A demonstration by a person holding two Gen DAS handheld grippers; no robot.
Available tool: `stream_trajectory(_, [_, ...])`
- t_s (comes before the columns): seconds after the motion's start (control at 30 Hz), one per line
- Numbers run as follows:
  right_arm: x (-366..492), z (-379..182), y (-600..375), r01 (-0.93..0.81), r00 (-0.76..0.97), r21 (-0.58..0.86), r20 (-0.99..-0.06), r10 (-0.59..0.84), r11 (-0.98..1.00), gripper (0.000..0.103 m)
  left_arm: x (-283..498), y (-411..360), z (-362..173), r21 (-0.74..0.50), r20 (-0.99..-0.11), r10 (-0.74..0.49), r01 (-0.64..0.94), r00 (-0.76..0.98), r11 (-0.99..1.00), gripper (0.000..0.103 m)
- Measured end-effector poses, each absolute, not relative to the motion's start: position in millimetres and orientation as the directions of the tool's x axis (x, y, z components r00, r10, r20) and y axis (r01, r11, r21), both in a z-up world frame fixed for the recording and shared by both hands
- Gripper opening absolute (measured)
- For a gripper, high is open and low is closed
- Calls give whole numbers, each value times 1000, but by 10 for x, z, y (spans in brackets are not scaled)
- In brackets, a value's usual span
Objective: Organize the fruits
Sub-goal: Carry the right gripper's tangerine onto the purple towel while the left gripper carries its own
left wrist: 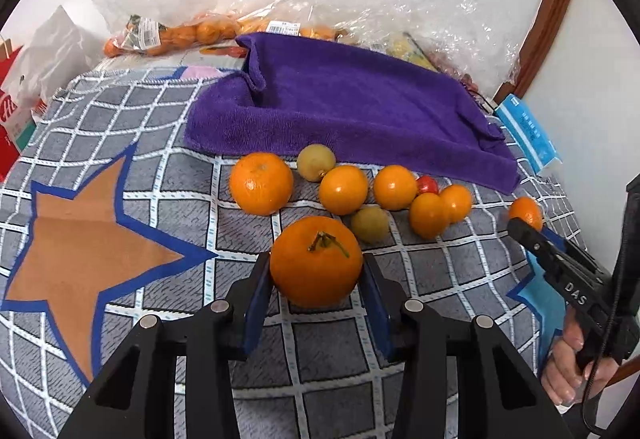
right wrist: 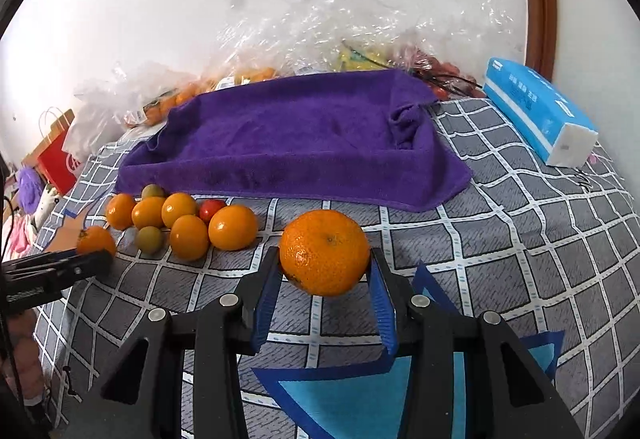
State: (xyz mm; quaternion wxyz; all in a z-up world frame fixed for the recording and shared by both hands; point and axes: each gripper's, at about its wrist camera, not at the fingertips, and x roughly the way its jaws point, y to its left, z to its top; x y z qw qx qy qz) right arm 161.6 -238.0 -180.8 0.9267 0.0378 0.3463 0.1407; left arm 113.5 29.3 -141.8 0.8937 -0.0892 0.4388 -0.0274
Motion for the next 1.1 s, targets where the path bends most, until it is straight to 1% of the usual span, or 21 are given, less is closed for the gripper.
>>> stream_trajectory(0.13, [1599, -1793, -2436, -216, 730, 186, -622, 285, 958, 43, 1090, 298, -1330, -173, -778, -110, -42, 618, 984, 41])
stream_trajectory(0.23, [1563, -1779, -2460, -222, 734, 191, -612, 293, 956, 43, 1029, 325, -1267, -189, -770, -112, -56, 628, 980, 41])
stream_trajectory(0.37, [1532, -1785, -2477, -214, 724, 180, -630, 279, 960, 43, 1024, 311, -1155, -182, -760, -108, -50, 641, 982, 41])
stream_trajectory(0.5, [1540, -1740, -2498, -211, 705, 214, -642, 301, 954, 43, 1034, 310, -1029, -173, -751, -105, -42, 652, 984, 41])
stream_trajectory(0.73, [1644, -1355, -2397, -216, 732, 186, -619, 285, 959, 43, 1201, 402, -849, -177, -748, -105, -45, 655, 983, 41])
stream_trajectory(0.93, [1921, -1006, -2223, -222, 752, 183, -593, 288, 958, 43, 1439, 474, -663, -162, -745, -97, -38, 660, 986, 41])
stream_trajectory(1.1, [2175, -837, -2077, -230, 763, 161, -582, 281, 960, 43, 1661, 490, -545, -154, -732, -99, -23, 674, 988, 41])
